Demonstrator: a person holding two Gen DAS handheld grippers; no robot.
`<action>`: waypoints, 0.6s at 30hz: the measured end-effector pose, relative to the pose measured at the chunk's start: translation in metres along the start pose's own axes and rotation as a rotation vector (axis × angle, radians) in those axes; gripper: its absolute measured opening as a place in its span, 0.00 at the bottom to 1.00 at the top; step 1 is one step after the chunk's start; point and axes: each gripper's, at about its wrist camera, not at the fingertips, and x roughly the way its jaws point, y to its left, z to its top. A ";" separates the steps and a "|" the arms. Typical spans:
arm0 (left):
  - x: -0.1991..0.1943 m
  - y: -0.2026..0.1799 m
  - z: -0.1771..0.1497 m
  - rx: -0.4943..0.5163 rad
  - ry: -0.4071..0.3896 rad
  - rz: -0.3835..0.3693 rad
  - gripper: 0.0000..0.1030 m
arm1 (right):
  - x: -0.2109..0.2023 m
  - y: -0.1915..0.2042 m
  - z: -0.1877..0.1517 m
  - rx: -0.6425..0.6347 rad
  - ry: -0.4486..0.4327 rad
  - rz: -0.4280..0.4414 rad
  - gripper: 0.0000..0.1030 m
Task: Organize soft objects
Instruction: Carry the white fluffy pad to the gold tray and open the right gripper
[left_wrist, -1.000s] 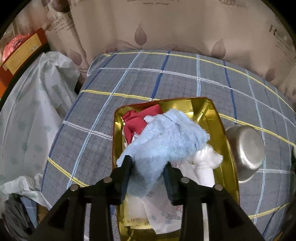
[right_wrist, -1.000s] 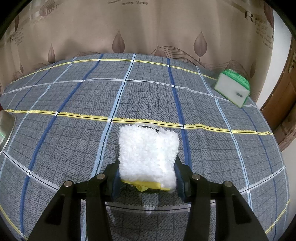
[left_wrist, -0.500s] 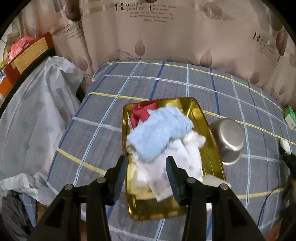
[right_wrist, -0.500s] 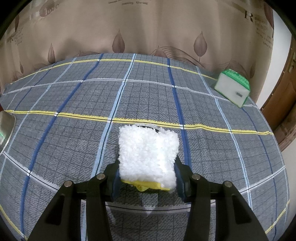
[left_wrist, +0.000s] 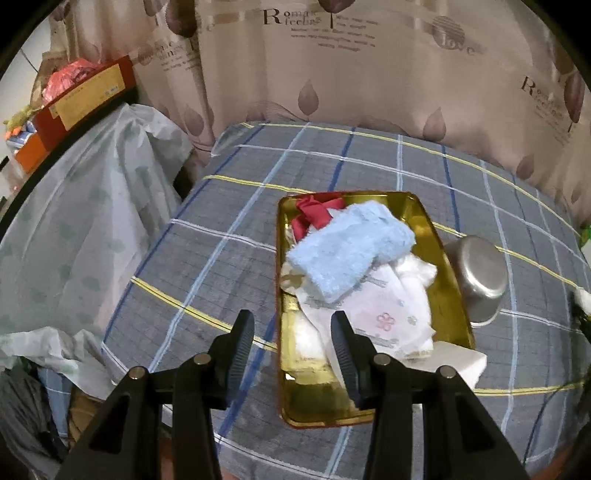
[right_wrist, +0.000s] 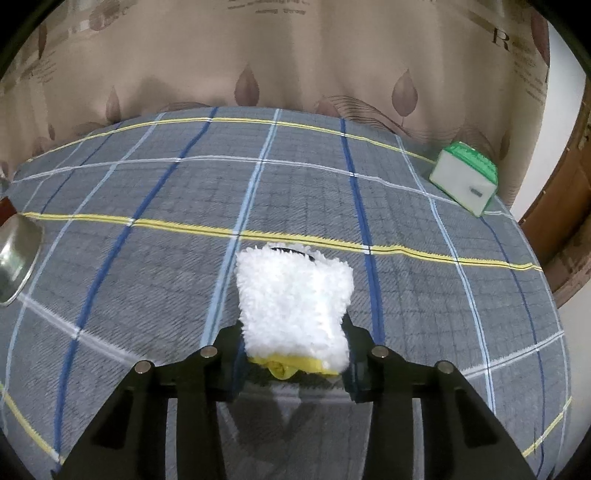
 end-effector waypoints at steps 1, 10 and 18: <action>0.000 0.001 0.000 -0.001 -0.005 0.003 0.43 | -0.003 0.001 -0.001 -0.001 0.009 0.013 0.36; 0.009 0.008 -0.004 -0.030 0.006 0.008 0.43 | -0.037 0.032 -0.009 -0.104 0.036 0.057 0.35; 0.012 0.015 -0.010 -0.064 0.002 0.016 0.43 | -0.066 0.077 -0.021 -0.180 0.060 0.170 0.36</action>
